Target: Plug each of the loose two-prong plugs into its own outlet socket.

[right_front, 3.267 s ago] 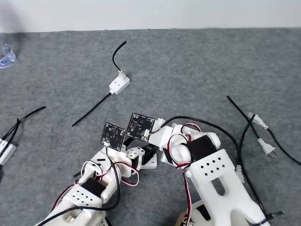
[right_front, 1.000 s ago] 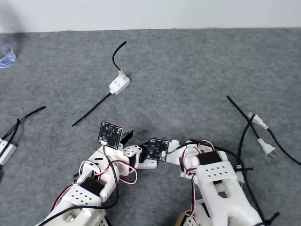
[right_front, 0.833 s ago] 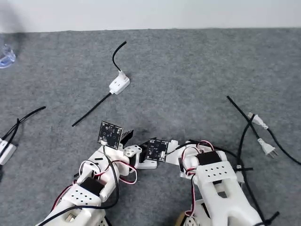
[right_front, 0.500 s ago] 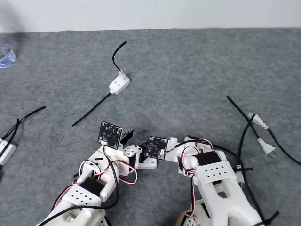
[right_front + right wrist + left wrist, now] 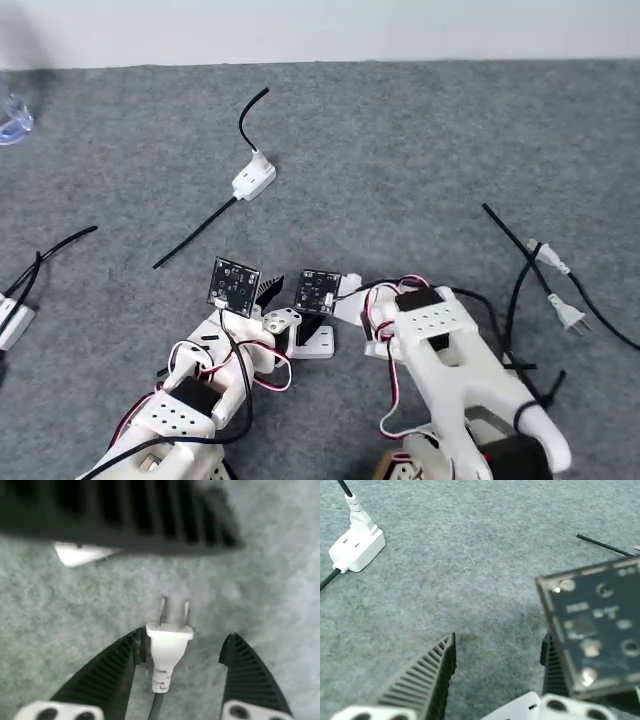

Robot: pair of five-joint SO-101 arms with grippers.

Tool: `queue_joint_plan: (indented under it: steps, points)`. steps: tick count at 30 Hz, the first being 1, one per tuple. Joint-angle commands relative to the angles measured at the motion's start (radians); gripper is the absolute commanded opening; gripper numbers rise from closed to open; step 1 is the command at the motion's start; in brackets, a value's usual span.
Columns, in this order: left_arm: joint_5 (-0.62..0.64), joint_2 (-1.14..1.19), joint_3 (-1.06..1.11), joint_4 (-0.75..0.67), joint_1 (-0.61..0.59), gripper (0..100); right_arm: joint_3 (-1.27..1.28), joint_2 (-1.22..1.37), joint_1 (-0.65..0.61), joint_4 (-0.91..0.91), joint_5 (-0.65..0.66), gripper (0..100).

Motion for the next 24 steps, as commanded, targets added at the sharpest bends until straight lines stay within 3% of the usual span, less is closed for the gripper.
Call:
queue_joint_plan:
  steps: [1, 15, 17, 22, 24]
  points:
    - [0.003, -0.003, -0.004, 0.008, -0.006, 26, -0.057, 0.01, -0.008, -0.01, -0.014, 23.8]
    - [0.003, -0.003, -0.004, 0.008, -0.006, 26, -0.058, 0.016, 0.054, -0.016, -0.009, 23.6]
    - [0.003, -0.003, -0.004, 0.008, -0.006, 26, -0.055, 0.018, 0.056, -0.019, -0.009, 20.5]
    - [0.003, -0.003, -0.004, 0.008, -0.006, 26, -0.055, 0.018, 0.044, -0.022, -0.009, 0.8]
    - [0.003, -0.003, -0.004, 0.008, -0.006, 26, -0.055, 0.018, 0.033, -0.022, -0.009, 2.4]
